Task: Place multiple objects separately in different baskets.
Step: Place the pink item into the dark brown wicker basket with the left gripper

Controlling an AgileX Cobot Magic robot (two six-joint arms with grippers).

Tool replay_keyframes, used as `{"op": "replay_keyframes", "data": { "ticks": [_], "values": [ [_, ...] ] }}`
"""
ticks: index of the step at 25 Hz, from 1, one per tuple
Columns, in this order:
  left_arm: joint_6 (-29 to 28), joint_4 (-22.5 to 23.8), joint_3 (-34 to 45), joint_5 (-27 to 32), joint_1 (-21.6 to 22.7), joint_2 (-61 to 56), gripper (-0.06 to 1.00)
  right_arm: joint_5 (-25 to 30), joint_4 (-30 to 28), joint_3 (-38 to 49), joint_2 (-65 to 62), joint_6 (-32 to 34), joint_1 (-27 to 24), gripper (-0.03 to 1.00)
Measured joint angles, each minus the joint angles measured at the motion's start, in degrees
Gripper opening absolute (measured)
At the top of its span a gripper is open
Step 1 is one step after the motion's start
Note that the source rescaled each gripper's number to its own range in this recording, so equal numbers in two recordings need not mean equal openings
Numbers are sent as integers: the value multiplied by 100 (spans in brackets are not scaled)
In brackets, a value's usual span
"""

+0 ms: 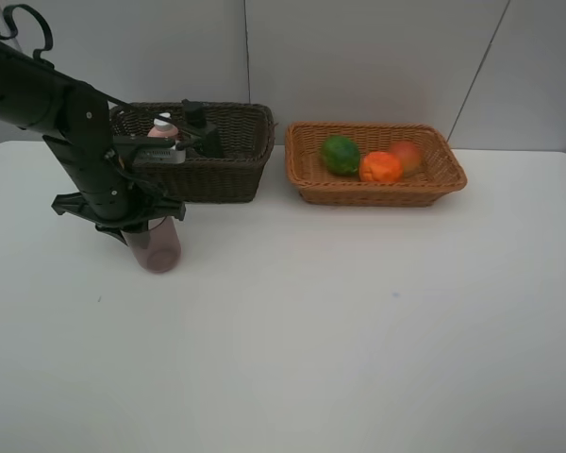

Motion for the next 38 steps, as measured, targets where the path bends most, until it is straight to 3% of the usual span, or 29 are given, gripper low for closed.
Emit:
{"op": "replay_keyframes", "data": {
  "ticks": [14, 27, 33, 38],
  "values": [
    [-54, -23, -10, 105, 43, -197, 0, 0, 0, 0, 0, 0, 0, 87],
    [-297, -33, -306, 579, 762, -1860, 0, 0, 0, 0, 0, 0, 0, 87],
    [-297, 425, -1232, 587, 1192, -1892, 0, 0, 0, 0, 0, 0, 0, 87],
    [-297, 832, -1424, -138, 1419, -1468, 0, 0, 0, 0, 0, 0, 0, 87]
  ]
}}
